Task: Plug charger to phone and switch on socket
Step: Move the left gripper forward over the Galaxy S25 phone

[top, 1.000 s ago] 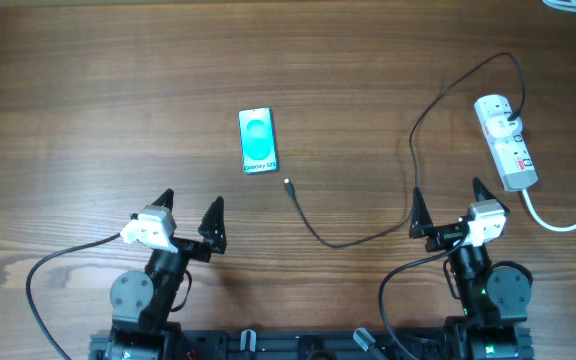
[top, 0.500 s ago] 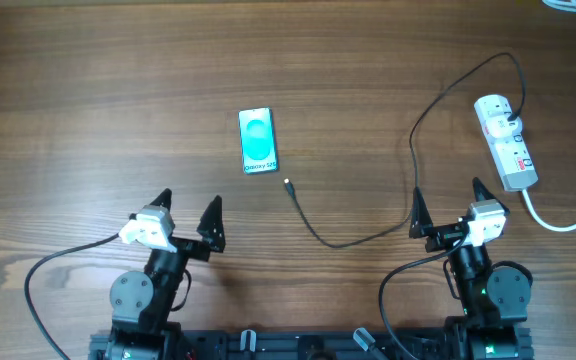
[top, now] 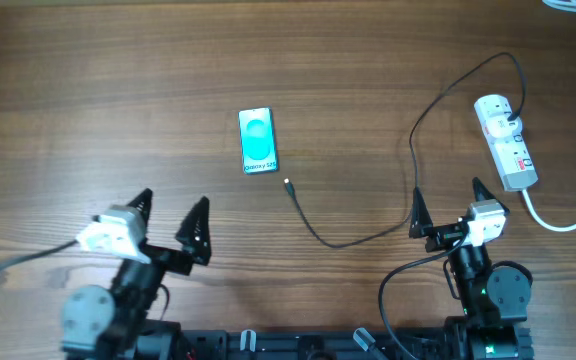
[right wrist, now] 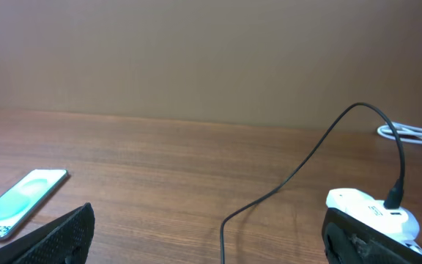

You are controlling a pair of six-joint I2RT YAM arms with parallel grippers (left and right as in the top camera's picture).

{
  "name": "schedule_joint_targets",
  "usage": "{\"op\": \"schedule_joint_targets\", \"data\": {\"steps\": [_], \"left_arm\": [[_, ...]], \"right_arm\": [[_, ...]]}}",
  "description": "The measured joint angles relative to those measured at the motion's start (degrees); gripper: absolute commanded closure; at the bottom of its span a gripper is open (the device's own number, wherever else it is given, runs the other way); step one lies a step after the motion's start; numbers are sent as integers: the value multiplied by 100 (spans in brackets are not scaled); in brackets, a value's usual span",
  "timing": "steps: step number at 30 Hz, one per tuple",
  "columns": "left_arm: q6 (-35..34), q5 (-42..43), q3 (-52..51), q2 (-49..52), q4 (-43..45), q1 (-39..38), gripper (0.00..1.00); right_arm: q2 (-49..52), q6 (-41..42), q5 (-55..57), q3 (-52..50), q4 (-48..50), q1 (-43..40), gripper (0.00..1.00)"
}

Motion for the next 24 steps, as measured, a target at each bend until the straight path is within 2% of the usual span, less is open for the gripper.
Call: {"op": "schedule_joint_targets", "data": {"steps": [2,4,5,6,11,16,24], "left_arm": [[-20,17,861,592,-522,0,0],[-24,129,2157,1604,-1513,2,0],[-22,175,2568,1958,-1716,2,0],[-22,251,3163,2409,-2374,2,0],[-22,520,5018,4264,-3866,2,0],[-33,1001,5198,5560,-4135,13,0],[-44,2223,5198,6752,-4385,22,0]], "right_arm": [[2,-2,2,0,2,0,0],[4,-2,2,0,0,0,0],[9,-2,2,0,11,0,0],[9,-2,2,0,0,0,0],[15,-2,2,0,0,0,0],[15,-2,4,0,2,0,0],[15,-2,2,0,0,0,0]]}}
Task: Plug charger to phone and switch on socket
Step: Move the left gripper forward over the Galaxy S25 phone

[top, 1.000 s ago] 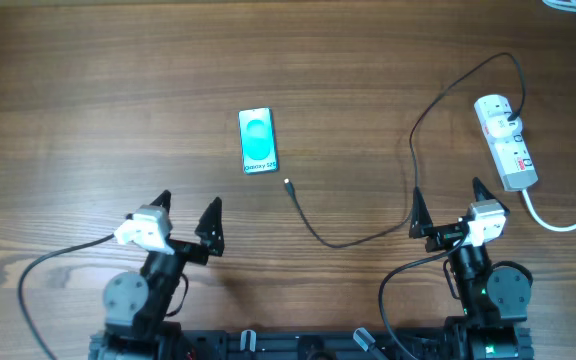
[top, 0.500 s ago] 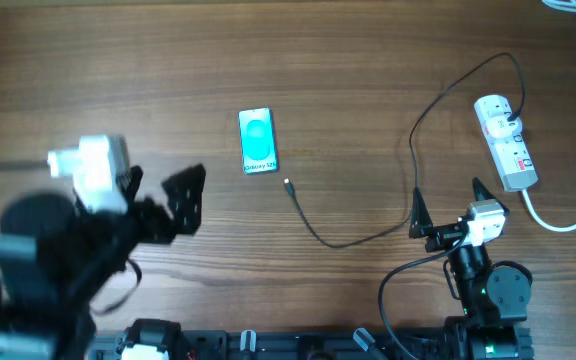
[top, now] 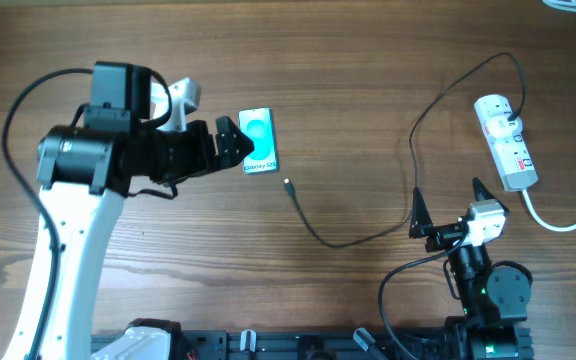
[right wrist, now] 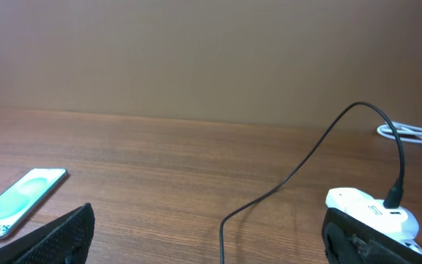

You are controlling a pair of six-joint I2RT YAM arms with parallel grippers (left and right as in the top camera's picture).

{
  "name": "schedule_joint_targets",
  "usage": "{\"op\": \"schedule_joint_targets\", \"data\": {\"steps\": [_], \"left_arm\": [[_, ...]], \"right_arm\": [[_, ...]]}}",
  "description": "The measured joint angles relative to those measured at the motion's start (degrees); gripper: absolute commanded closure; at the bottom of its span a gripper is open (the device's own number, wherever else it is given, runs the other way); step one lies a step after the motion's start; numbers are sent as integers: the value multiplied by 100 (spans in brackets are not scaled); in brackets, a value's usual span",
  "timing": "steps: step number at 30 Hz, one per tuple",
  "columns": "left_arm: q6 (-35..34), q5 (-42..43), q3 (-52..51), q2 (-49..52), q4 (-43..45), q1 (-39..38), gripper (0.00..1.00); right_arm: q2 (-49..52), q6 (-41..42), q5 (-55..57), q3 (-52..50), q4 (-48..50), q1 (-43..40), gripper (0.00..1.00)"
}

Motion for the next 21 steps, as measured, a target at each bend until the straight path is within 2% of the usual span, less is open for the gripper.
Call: {"op": "schedule_joint_targets", "data": {"steps": [10,21], "left_arm": [[-247,302,0,313,-398,-280,0],[-1152,-1307,0,315,-72,-415,0]], "right_arm": [[0,0,0,0,0,0,0],[0,0,0,0,0,0,0]]}}
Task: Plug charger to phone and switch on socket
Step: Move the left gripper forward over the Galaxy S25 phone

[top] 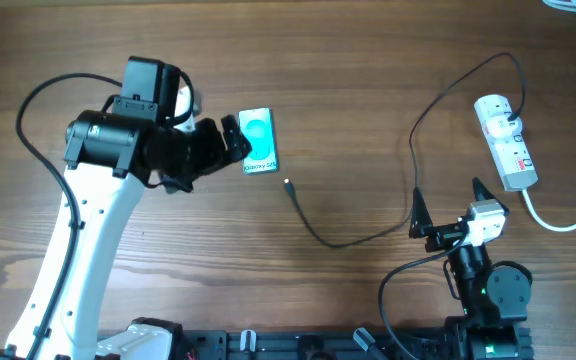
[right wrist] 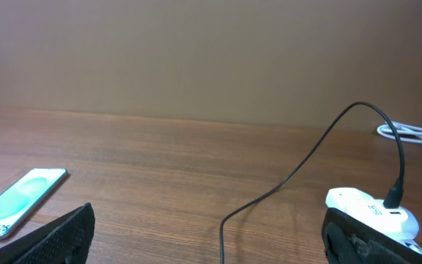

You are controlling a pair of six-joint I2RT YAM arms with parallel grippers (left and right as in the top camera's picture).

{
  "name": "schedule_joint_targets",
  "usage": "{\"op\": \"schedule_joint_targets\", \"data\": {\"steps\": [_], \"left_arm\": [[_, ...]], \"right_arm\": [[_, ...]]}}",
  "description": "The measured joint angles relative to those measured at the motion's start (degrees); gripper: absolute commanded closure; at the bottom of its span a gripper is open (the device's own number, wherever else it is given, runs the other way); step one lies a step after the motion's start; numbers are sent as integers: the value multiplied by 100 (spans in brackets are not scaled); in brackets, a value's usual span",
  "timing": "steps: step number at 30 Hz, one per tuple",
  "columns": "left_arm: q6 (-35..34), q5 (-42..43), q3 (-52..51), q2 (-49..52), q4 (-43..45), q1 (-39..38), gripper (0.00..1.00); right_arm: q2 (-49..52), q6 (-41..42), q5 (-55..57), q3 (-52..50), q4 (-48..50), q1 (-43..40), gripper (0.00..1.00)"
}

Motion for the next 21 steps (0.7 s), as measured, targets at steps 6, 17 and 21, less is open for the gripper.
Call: {"op": "schedule_joint_targets", "data": {"steps": [6,17,21], "left_arm": [[-389,-988,0,2,439,0,0],[-494,-1565,0,2,1036,0,0],[-494,-1563,0,2,1040,0,0]], "right_arm": [[0,0,2,0,2,0,0],[0,0,0,0,0,0,0],[0,0,0,0,2,0,0]]}}
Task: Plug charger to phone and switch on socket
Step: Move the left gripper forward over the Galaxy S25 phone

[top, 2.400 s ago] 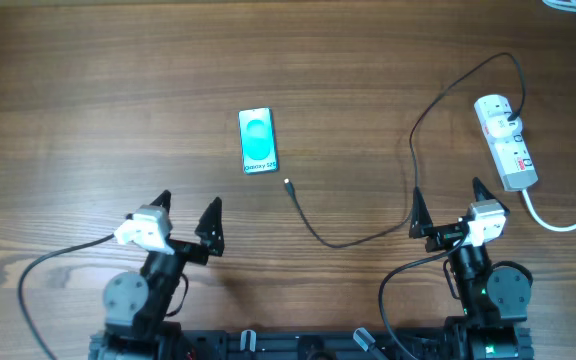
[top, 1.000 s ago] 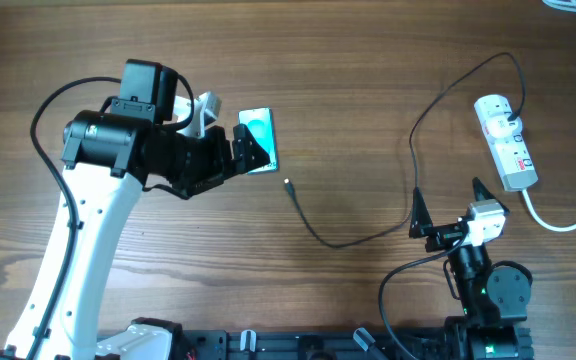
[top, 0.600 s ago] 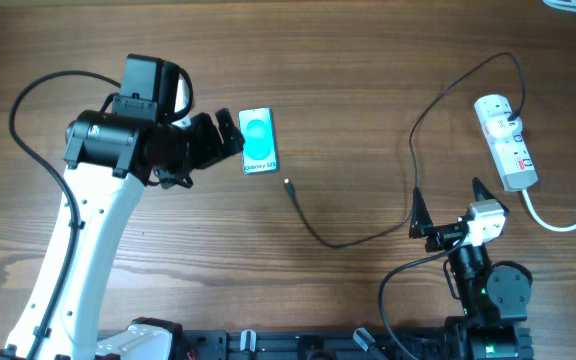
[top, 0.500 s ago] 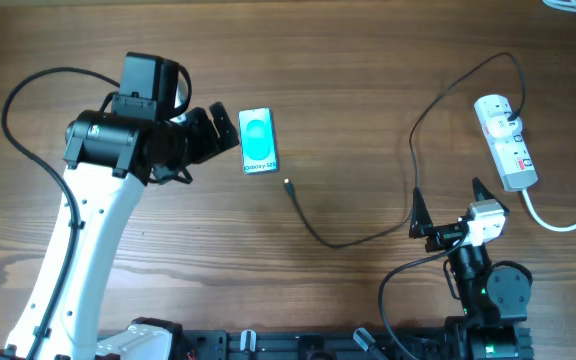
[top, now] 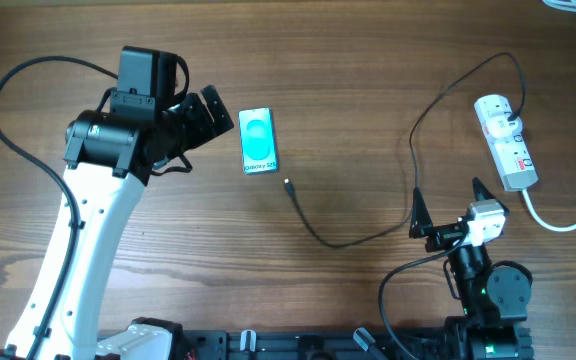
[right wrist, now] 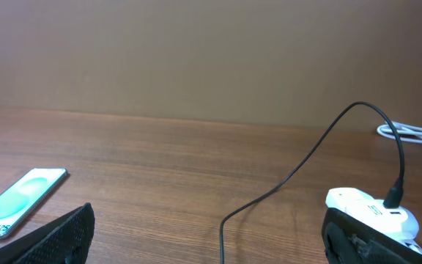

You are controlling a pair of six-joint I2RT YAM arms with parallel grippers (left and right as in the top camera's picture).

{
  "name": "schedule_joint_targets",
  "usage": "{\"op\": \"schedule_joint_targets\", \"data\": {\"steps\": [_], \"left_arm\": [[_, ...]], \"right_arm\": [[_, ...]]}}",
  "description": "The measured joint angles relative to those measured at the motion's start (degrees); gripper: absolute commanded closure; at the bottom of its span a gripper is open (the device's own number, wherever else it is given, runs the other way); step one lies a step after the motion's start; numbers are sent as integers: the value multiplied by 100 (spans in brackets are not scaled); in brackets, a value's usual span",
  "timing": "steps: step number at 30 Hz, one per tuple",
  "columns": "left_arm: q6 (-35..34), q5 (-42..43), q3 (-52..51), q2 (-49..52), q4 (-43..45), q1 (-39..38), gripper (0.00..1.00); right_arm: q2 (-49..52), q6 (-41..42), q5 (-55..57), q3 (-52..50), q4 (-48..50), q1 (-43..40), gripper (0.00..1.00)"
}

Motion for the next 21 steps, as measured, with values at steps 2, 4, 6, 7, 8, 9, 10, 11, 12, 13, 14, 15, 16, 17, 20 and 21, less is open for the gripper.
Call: {"op": "schedule_joint_targets", "data": {"steps": [2,4,6,7,8,9,10,11,12,13,14,15,16,17,20,21], "left_arm": [[0,0,0,0,-2,0,0],[2,-2,0,0,-2,0,0],[0,0,0,0,-2,0,0],[0,0,0,0,-2,0,0],[2,0,0,0,-2,0,0],[0,0,0,0,-2,0,0],[0,-2,0,0,9,0,0],[2,-2,0,0,50,0,0],[0,0,0,0,92,0,0],[0,0,0,0,101,0,0],[0,0,0,0,98,0,0],[0,0,0,0,101,0,4],[0,0,0,0,103,0,18],[-20,0,0,0,107,0,25],[-48,0,0,0,175,0,32],[-37,2,0,0,177,0,34]], "right_arm": [[0,0,2,0,-2,0,0],[0,0,2,0,-2,0,0],[0,0,0,0,0,0,0],[0,0,0,0,-2,0,0],[0,0,0,0,0,0,0],[0,0,0,0,-2,0,0],[0,0,2,0,-2,0,0],[0,0,0,0,-2,0,0],[0,0,0,0,-2,0,0],[0,0,0,0,-2,0,0],[0,0,2,0,0,0,0],[0,0,0,0,-2,0,0],[0,0,0,0,0,0,0],[0,0,0,0,-2,0,0],[0,0,0,0,0,0,0],[0,0,0,0,0,0,0]]}}
